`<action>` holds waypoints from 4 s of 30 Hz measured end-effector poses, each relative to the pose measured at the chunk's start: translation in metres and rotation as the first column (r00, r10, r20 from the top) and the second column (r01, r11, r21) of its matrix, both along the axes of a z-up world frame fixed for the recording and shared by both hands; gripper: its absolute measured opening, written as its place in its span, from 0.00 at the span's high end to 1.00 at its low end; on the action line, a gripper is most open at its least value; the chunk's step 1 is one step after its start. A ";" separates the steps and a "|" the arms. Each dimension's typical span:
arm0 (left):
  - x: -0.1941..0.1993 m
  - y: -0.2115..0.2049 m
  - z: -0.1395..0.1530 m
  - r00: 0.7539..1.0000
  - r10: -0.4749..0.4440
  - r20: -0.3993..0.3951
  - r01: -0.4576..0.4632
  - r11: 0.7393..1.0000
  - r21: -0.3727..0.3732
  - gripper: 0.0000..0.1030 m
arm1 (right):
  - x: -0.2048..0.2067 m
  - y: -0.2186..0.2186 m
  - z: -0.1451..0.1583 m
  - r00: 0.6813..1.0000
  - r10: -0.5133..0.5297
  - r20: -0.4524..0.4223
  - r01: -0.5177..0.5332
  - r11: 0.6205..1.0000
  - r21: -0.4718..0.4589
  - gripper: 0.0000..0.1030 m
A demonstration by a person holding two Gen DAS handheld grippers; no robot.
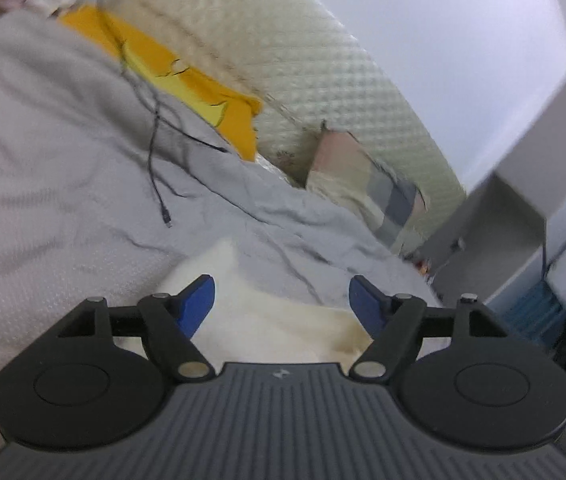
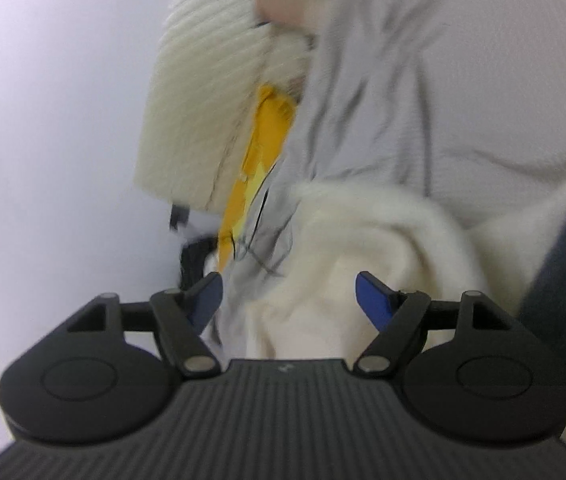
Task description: Fold large clothes
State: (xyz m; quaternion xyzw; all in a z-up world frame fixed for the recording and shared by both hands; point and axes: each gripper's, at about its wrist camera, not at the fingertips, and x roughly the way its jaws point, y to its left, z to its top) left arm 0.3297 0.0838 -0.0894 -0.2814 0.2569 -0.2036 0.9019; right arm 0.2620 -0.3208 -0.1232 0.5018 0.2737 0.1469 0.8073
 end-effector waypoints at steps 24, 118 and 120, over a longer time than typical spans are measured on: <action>0.003 -0.049 -0.052 0.983 0.178 -0.049 -0.136 0.878 0.460 0.30 | 0.011 0.056 -0.008 0.995 -0.087 -0.049 0.035 0.769 -0.639 0.50; -0.192 -0.101 -0.016 0.995 0.068 -0.077 -0.013 0.828 0.561 0.44 | -0.145 0.086 -0.016 0.962 -0.204 -0.180 0.075 0.835 -0.545 0.39; -0.203 -0.099 -0.007 0.997 0.060 -0.058 -0.020 0.845 0.534 0.36 | -0.155 0.083 -0.013 0.961 -0.214 -0.174 0.103 0.865 -0.491 0.29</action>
